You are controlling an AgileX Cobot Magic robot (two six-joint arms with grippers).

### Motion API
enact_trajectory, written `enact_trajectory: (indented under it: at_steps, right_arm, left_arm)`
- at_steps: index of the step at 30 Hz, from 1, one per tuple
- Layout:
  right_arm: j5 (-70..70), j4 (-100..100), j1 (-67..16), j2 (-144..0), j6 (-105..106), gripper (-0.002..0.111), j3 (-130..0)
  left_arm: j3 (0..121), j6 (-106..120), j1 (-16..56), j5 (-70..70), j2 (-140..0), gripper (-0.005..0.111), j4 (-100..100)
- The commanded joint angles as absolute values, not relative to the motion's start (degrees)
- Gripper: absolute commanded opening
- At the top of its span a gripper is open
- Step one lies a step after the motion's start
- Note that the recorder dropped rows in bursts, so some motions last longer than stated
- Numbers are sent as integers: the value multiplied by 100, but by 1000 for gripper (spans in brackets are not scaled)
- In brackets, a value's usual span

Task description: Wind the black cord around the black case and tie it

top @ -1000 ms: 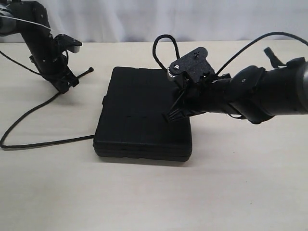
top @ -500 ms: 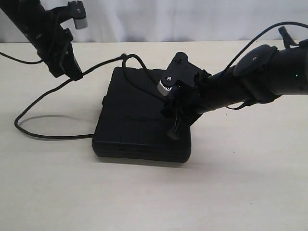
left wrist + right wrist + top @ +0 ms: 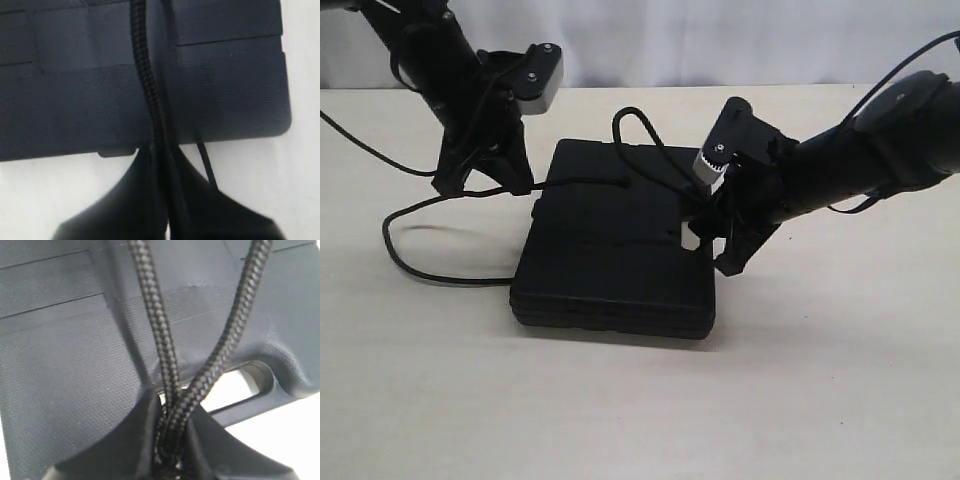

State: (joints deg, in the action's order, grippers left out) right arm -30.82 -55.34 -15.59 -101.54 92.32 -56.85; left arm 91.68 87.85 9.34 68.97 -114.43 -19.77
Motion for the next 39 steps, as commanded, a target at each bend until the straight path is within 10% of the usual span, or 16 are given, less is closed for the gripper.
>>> enact_trajectory:
  at_steps: [1,15,23,39]
  right_arm:
    - [-3253,-5512,-1531,-10177,9377,4,-5733]
    - [-3152,-6129,-1546,-10583,9390,5,-5733]
    - [-3267,-6227,-1546,-10167,8216,70,-5733]
    - [-5569,-6256,-350,-9425,5391,65,-7078]
  left_arm:
    - [9164,9067,1032,6504,-11356,0,-2199]
    - [9164,9643,1067,6129,-11356,0,-3490]
    - [9164,9643,1067,6068,-11356,0,-4152]
    - [9164,9613,1067,6220,-11356,0,-4473]
